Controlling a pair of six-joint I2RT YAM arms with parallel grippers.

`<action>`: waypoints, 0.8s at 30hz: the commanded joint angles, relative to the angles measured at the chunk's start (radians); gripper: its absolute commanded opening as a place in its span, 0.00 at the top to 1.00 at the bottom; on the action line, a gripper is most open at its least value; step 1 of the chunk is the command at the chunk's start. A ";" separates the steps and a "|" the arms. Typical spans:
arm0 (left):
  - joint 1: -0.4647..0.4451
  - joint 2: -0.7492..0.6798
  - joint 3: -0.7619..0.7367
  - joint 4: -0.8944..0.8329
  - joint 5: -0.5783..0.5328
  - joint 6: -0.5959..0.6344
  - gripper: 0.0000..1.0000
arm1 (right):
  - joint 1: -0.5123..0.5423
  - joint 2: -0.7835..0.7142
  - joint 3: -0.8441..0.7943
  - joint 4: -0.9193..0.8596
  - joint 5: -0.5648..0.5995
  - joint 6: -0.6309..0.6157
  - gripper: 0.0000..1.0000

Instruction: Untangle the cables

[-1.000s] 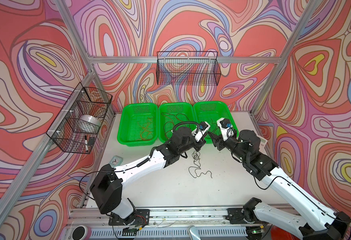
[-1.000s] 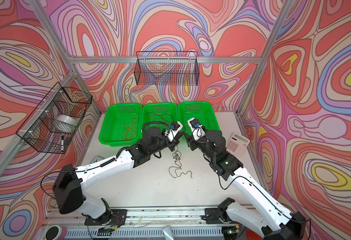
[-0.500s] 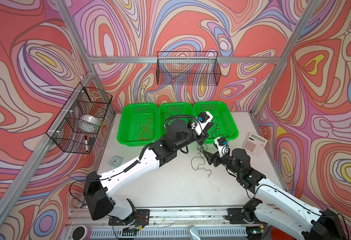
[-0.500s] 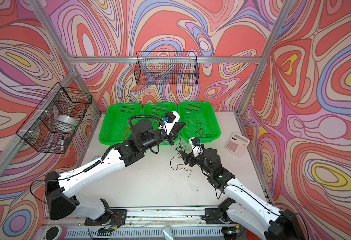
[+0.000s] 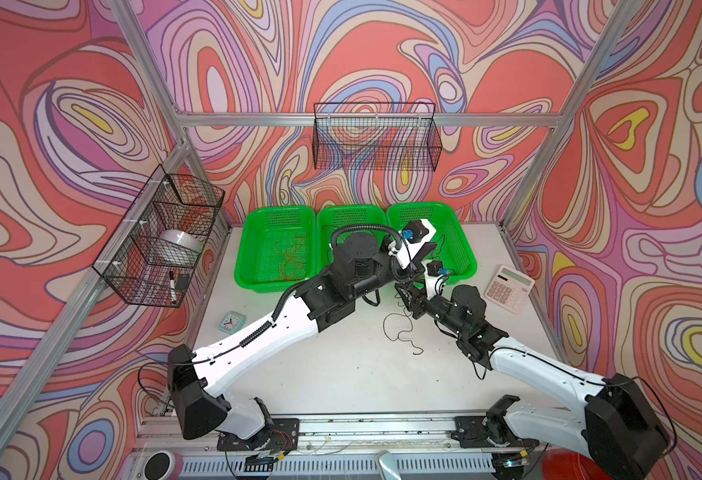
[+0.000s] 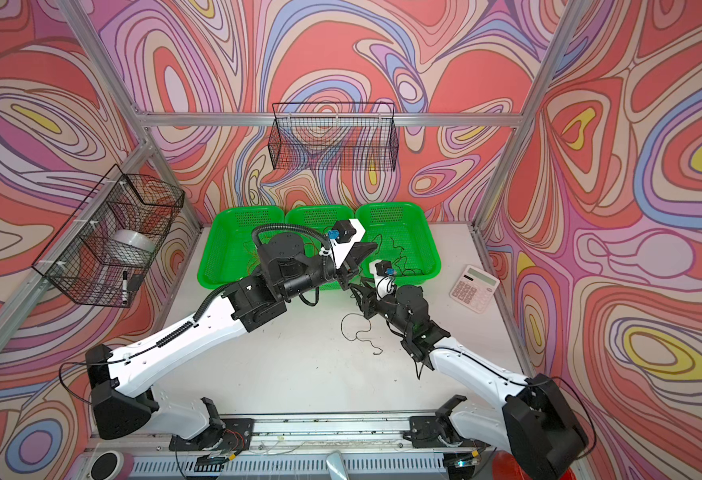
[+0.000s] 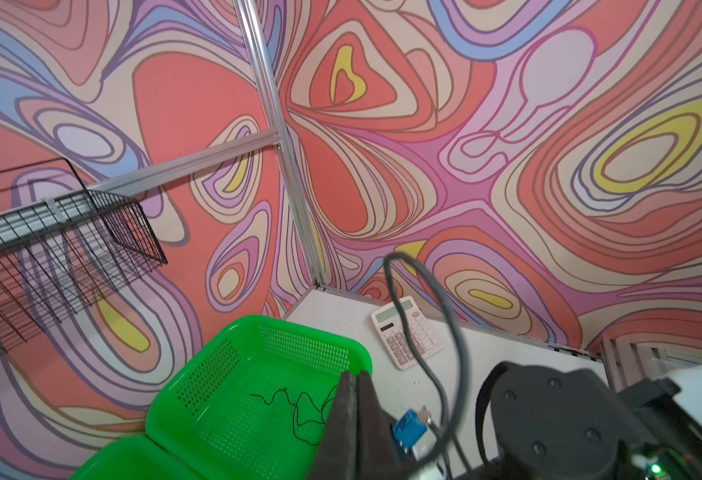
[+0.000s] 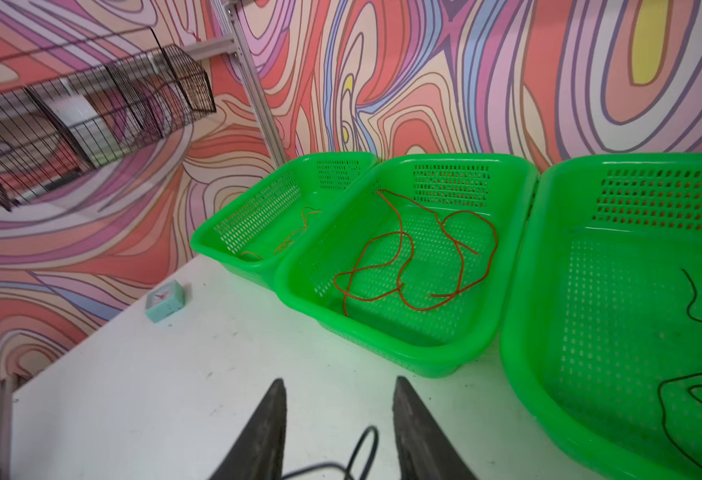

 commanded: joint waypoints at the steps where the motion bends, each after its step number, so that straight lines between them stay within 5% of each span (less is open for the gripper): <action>1: -0.005 0.016 0.124 -0.063 0.008 0.037 1.00 | 0.001 0.044 -0.070 0.106 0.015 0.102 0.64; 18: -0.003 0.251 0.813 -0.363 -0.076 0.236 1.00 | 0.019 0.324 -0.149 0.196 0.088 0.222 0.82; 22: -0.003 0.270 0.876 -0.384 -0.079 0.264 1.00 | 0.019 0.285 -0.151 0.174 0.092 0.187 0.69; 24: -0.003 0.265 0.870 -0.389 -0.089 0.278 1.00 | 0.019 0.211 -0.131 0.078 0.112 0.145 0.51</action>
